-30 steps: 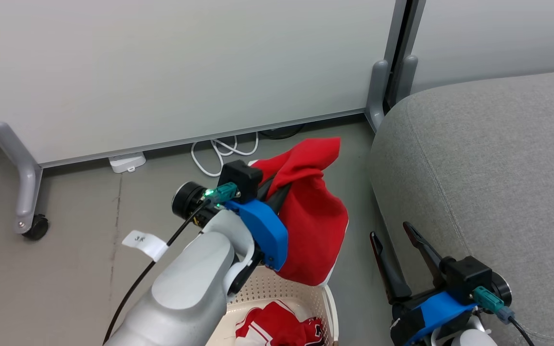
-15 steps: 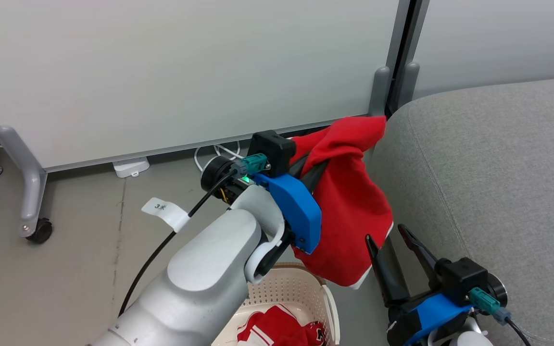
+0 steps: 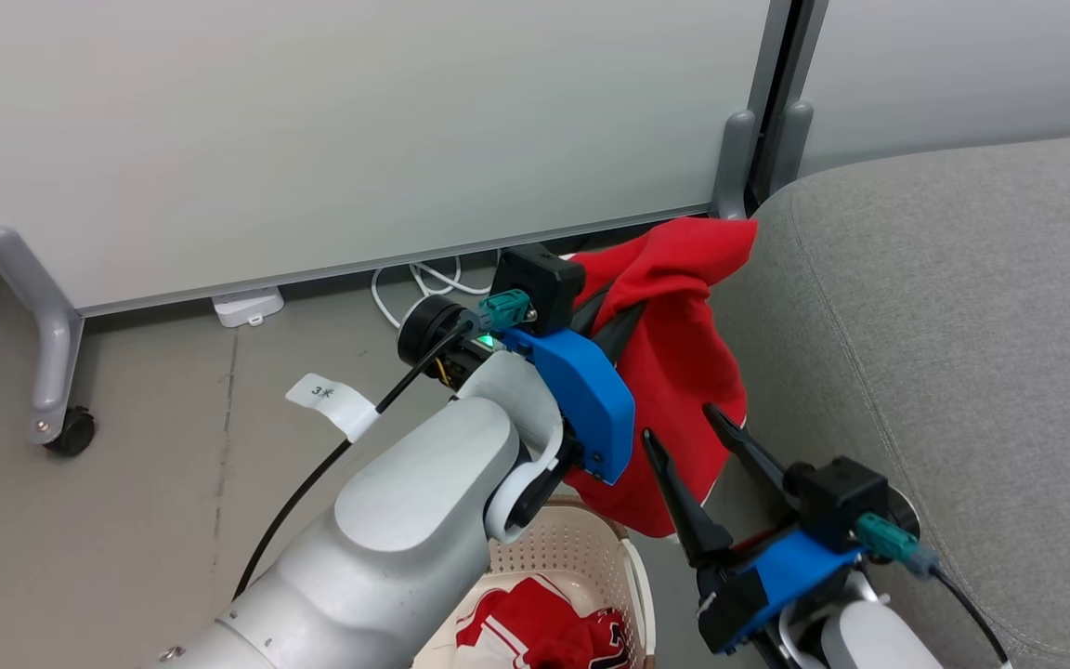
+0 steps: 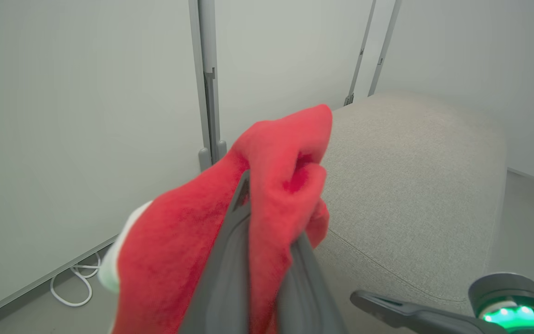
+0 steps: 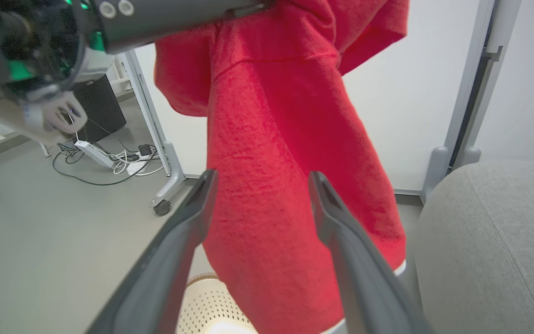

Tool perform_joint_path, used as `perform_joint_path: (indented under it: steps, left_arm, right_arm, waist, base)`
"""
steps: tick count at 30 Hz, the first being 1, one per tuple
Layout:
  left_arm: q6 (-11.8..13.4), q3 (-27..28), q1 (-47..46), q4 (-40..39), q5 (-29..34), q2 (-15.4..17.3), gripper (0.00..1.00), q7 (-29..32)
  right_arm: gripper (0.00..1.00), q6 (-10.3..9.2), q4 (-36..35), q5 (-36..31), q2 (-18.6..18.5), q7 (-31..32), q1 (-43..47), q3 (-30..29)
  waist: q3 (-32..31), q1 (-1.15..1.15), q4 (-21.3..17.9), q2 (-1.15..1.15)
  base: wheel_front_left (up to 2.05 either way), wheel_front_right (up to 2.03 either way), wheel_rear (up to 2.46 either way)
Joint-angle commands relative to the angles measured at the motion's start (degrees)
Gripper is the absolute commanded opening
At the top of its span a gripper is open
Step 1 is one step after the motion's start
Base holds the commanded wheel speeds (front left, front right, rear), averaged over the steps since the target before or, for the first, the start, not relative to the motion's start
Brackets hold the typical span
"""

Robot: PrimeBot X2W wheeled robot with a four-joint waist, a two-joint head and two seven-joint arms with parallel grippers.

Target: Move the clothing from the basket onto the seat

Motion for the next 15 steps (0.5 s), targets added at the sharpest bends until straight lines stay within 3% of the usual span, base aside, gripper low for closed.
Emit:
perform_joint_path:
  steps: [1, 15]
  left_arm:
    - [0.46, -0.45, -1.25, 0.23, -0.6, 0.05, 0.0, -0.48]
    - [1.36, -4.42, -2.84, 0.52, -4.72, 0.05, 0.0, -1.3]
  right_arm:
    - [1.0, 0.03, 0.67, 0.52, -0.2, 0.47, -1.97, 0.64]
    - [1.0, 0.03, 10.18, 1.51, -0.2, 2.88, -12.13, 4.41]
  waist:
    - [0.31, -0.01, -0.04, 0.0]
    - [0.86, -0.01, 1.14, 0.0]
  base:
    - [0.0, 0.0, 0.0]
    - [0.0, 0.0, 0.0]
